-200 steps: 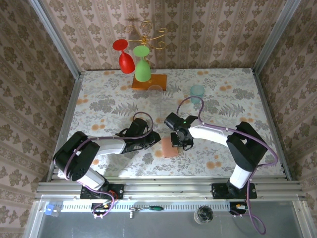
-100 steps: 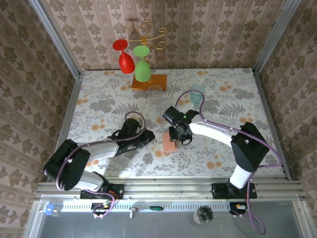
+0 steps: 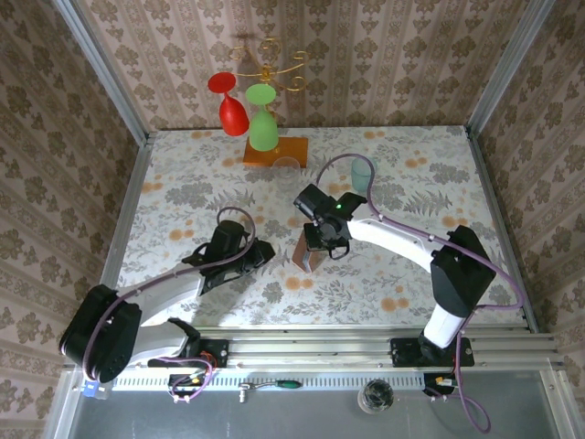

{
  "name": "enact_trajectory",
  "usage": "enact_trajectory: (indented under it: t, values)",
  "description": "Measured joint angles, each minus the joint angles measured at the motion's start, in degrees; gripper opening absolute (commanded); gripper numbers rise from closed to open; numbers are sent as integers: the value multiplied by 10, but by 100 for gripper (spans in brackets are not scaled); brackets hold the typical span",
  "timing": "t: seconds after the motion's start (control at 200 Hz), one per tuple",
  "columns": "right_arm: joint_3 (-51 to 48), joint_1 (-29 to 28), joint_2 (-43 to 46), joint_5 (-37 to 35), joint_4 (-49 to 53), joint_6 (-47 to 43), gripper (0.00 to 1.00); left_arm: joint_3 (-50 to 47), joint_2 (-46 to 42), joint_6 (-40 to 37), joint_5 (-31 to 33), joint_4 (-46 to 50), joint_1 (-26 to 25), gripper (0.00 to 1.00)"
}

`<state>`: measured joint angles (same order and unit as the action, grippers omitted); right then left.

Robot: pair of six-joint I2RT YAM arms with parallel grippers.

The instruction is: Take the credit cards out of the card holder

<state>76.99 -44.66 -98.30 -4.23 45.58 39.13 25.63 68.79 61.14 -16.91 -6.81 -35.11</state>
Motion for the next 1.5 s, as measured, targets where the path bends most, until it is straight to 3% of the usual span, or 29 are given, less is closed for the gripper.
enact_trajectory:
  t: [0.35, 0.655, 1.3, 1.5]
  values:
    - [33, -20, -18, 15, 1, -27, 8, 0, -7, -10, 4, 21, 4, 18]
    - [15, -24, -5, 15, 1, -53, 8, 12, 38, -10, -2, 19, 2, 18]
    - [-74, 33, 20, -42, 27, -62, 8, 33, 164, 6, -38, -78, -31, 15]
    - [-99, 51, 26, -42, 20, -62, 16, 38, 177, 8, -41, -86, -32, 14]
